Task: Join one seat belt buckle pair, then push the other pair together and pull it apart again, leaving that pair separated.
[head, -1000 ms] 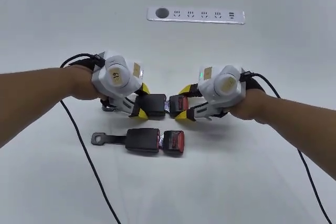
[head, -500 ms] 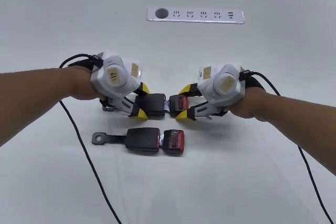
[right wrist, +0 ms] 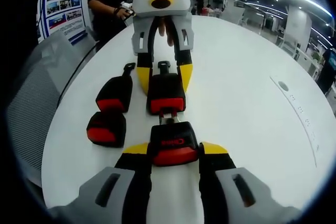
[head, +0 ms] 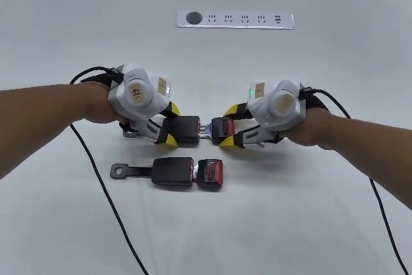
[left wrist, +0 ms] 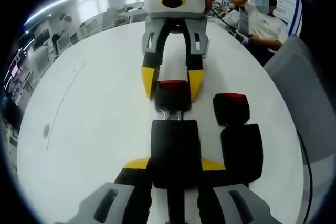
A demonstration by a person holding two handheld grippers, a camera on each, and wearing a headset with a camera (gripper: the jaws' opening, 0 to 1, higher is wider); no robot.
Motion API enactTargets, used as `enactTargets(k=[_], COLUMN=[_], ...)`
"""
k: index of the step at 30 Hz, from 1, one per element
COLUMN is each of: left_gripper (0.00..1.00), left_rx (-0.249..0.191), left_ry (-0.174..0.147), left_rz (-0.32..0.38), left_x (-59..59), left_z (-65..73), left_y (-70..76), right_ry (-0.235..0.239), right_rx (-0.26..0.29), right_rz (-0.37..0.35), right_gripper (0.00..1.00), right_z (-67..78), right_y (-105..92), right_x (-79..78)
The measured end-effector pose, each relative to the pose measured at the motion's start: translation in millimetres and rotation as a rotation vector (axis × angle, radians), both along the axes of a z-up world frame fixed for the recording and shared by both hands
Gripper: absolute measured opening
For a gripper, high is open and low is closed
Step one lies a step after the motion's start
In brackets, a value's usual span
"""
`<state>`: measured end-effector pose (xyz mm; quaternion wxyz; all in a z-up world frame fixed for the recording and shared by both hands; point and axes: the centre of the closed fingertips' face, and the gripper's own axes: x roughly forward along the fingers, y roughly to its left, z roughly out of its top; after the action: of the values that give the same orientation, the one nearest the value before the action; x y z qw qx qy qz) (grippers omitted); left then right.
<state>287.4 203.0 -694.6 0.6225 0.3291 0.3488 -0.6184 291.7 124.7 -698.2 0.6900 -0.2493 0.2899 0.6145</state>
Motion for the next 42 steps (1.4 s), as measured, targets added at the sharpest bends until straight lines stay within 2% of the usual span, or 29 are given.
enactTargets(k=[12, 18, 23, 26, 28, 35, 42], left_gripper=[0.34, 0.34, 0.34, 0.34, 0.34, 0.34, 0.34], left_rx=[0.0, 0.001, 0.002, 0.004, 0.003, 0.004, 0.0], left_ry=[0.002, 0.0, -0.001, 0.0, 0.0, 0.0, 0.003], left_rz=[0.006, 0.011, 0.008, 0.009, 0.01, 0.013, 0.016], left_x=[-1.9, -2.8, -3.5, -3.3, -3.0, -3.7, -3.7], left_z=[1.4, 1.8, 2.1, 2.1, 1.6, 1.5, 1.3], left_y=[-1.8, -2.2, -2.2, -2.0, -1.4, -1.3, -1.3], right_ry=[-0.003, -0.004, -0.005, -0.007, -0.002, -0.011, -0.011], right_rx=[-0.007, -0.01, -0.012, -0.015, -0.009, -0.029, -0.028], right_rz=[-0.022, -0.033, -0.045, -0.06, -0.07, -0.093, -0.118], right_gripper=[0.34, 0.34, 0.34, 0.34, 0.34, 0.34, 0.34], right_z=[-1.7, -10.1, -11.3, -15.8, -17.0, -12.6, -12.5], right_y=[-21.3, -36.0, -45.3, -54.8, -61.9, -89.2, -108.3], right_x=[-8.0, -5.5, -9.5, -5.6, -10.3, -13.5, -18.0])
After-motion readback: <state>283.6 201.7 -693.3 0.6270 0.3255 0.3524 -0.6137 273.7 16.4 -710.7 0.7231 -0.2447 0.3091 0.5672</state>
